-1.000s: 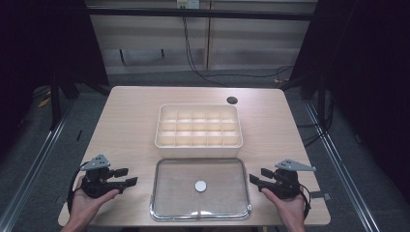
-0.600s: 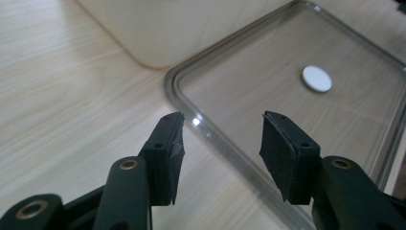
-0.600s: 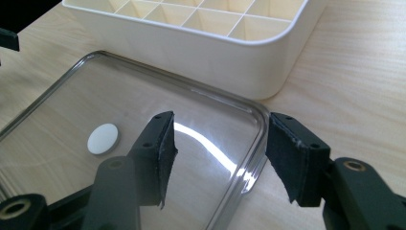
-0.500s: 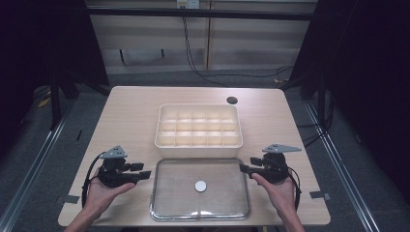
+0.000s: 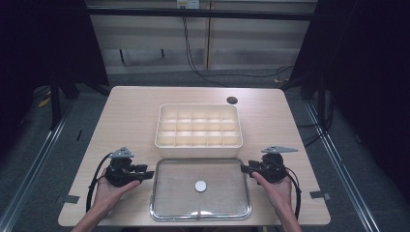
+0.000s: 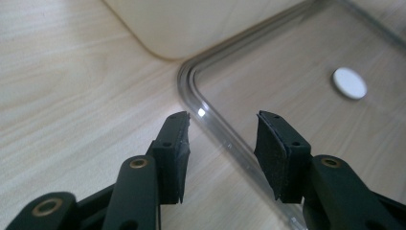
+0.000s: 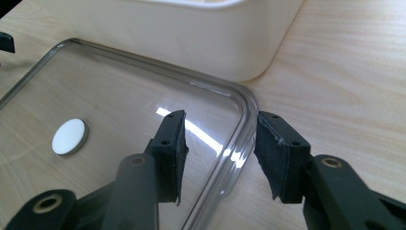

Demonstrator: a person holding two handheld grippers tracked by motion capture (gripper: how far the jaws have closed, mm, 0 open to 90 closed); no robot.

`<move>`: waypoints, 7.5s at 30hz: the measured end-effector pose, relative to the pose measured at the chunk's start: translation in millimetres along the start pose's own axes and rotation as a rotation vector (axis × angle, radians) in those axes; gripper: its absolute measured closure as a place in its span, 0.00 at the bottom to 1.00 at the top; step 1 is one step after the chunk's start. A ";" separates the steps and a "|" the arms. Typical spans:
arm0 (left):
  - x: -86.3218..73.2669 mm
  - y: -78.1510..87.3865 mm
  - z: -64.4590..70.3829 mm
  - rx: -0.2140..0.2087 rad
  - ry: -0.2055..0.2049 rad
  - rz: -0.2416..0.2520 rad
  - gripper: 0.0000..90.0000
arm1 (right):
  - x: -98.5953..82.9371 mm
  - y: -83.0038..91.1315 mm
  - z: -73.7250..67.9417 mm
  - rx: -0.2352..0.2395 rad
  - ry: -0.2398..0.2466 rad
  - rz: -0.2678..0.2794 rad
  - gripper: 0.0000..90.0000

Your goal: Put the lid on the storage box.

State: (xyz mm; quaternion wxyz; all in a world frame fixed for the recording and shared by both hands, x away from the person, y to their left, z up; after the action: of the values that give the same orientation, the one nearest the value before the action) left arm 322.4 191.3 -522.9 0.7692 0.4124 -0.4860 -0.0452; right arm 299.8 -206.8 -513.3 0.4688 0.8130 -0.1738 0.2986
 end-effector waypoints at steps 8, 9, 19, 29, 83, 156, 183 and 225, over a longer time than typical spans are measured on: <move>-3.1 -7.9 6.8 -0.036 -0.004 -0.026 0.61 | -8.6 -7.0 5.9 -0.019 -0.009 -0.035 0.64; -3.9 -11.1 10.8 -0.030 -0.039 -0.043 0.61 | -10.9 -10.3 6.8 -0.025 -0.010 -0.045 0.63; -7.1 -18.2 18.2 -0.028 -0.068 -0.069 0.58 | -15.2 -14.4 6.5 -0.040 -0.018 -0.053 0.59; -7.0 -20.1 22.2 -0.028 -0.093 -0.066 0.62 | -18.8 -19.4 4.0 -0.042 -0.033 -0.064 0.59; -11.8 -16.1 17.7 -0.025 -0.083 -0.035 0.68 | -14.1 -10.9 -1.8 0.280 -0.291 -0.013 0.72; 7.9 7.0 18.9 -0.127 0.011 0.107 0.58 | -4.7 -2.3 -14.6 0.301 -0.189 0.066 0.76; 26.5 27.9 19.0 -0.105 -0.019 0.203 0.69 | 14.8 10.8 -25.6 0.286 -0.161 0.184 0.78; 83.5 49.8 17.1 -0.071 -0.049 0.303 0.77 | 58.4 35.9 -30.5 0.252 -0.115 0.271 0.75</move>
State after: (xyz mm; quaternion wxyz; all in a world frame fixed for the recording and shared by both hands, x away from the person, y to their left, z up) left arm 336.1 174.6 -426.6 0.7691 0.3058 -0.5595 0.0440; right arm 314.3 -198.5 -440.2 0.3079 0.8501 -0.2694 0.3316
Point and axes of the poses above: each handheld gripper's, and its own axes: y roughly backward along the jaws, x roughly out of its top, z roughly to its right, the point moved 6 cm from there along -y, roughly forward along the jaws, and after that the axes turned 8 degrees about -y, right-handed, at the moved point
